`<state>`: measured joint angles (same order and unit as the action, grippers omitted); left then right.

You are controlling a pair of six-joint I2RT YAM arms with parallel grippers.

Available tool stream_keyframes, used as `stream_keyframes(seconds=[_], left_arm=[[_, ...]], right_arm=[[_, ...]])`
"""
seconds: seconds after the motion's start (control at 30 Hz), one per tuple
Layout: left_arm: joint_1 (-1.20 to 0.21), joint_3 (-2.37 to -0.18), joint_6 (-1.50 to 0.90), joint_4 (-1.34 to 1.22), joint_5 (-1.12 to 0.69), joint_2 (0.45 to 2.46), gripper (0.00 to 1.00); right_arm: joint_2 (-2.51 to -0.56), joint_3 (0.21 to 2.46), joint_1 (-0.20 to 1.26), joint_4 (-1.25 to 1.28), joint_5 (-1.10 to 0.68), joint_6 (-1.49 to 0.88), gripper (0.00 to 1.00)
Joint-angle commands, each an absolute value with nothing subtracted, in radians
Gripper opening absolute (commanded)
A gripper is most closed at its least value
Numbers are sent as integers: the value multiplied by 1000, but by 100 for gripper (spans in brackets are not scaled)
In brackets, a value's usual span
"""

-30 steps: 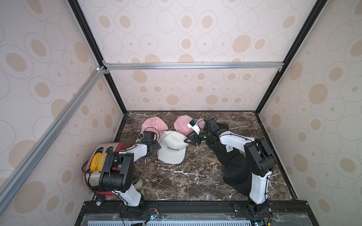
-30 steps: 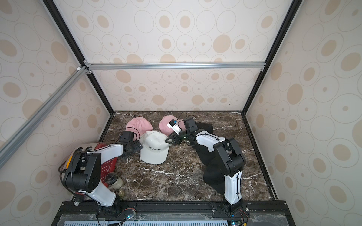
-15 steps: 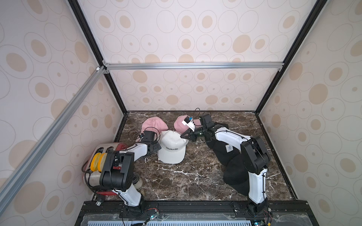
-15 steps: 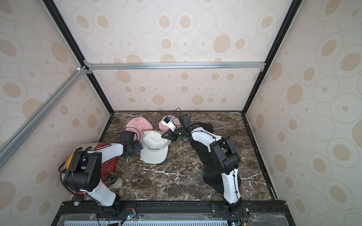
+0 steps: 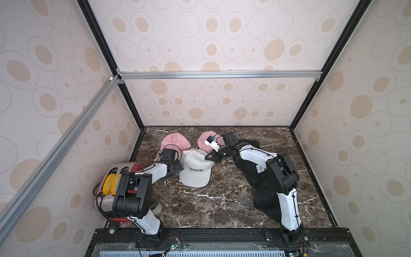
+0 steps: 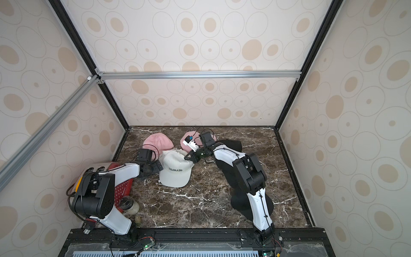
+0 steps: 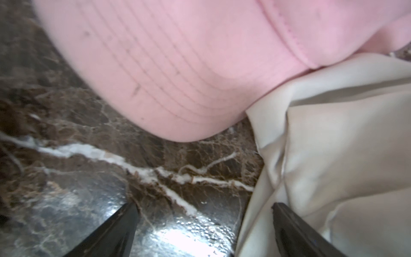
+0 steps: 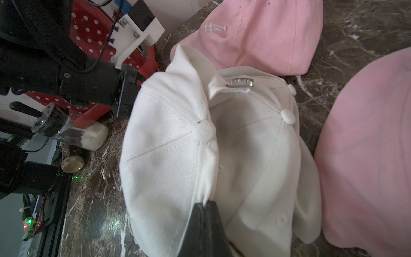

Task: Stack the baseball caps by color
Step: Place the baseball cap on the baseball cap.

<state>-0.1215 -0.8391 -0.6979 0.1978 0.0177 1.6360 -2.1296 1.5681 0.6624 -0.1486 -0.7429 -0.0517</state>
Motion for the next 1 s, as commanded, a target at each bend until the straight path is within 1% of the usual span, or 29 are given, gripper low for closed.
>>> stream_keyframes(seconds=[0.0,0.23,0.37,0.43,0.53,0.67,0.77,0.97], left_arm=[[-150,-818,-669,176,-85,1654,96],[-162,-779,-669,175,-127,1602,96],[-162,-767,-662,211,-99,1537,96],[-161,-777,-658,263,-37,1487,97],[-162,-785,-680,330,114,1404,98],[-161,-763,-715,340,216,1312,99],[-161,-758,-714,333,206,1272,98],[-162,-753,-717,299,95,1243,98]], right_arm=[[-2073,1494,667,-141,-731,-85,0],[-1970,1360,673,-73,-727,-148,0],[-1939,1335,675,-55,-695,-169,0],[-1931,1343,675,-54,-671,-177,0],[-1939,1367,677,-55,-646,-191,0],[-1973,1406,678,-73,-633,-201,0],[-1994,1437,684,-90,-631,-201,0],[-2019,1484,705,-132,-631,-172,3]])
